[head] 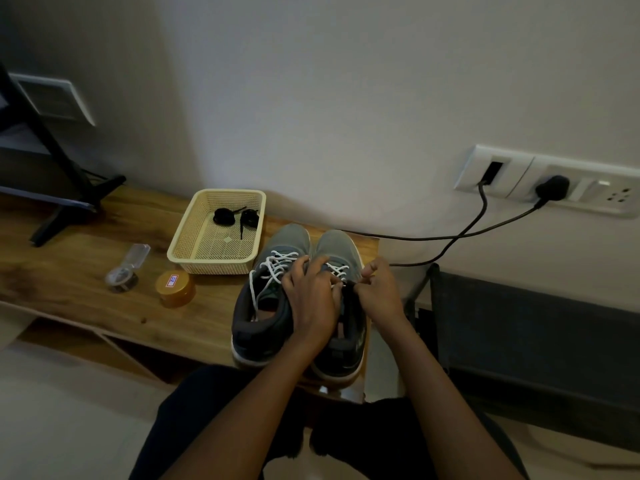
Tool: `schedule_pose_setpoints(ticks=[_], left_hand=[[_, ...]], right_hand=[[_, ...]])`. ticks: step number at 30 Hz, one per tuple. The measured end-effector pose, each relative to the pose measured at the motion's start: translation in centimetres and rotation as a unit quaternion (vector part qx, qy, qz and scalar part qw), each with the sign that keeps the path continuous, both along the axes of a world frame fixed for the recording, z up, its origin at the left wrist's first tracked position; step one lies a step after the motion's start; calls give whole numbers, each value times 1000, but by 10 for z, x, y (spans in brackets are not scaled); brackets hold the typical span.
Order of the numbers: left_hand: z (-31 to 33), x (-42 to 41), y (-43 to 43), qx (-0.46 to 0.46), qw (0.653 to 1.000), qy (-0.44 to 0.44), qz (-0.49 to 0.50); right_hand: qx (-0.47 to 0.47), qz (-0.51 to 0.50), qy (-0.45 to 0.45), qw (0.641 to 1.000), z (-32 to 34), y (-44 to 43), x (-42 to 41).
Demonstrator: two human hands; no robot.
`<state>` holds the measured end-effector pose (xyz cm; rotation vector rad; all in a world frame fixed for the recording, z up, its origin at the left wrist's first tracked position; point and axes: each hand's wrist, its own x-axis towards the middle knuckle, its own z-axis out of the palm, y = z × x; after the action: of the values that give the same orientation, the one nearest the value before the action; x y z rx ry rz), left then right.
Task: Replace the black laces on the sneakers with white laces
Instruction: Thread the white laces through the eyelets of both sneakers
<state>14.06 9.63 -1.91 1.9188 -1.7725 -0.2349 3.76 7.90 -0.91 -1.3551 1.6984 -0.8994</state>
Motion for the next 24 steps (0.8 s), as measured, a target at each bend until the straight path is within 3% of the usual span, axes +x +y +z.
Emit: schedule_pose_setpoints(ticks=[19, 24], left_hand=[[-1, -3, -4, 32, 999, 16, 1], [-2, -4, -5, 35, 999, 11, 3]], right_hand=[[66, -11, -127, 990, 8, 2, -5], [87, 15, -116, 989, 11, 3, -5]])
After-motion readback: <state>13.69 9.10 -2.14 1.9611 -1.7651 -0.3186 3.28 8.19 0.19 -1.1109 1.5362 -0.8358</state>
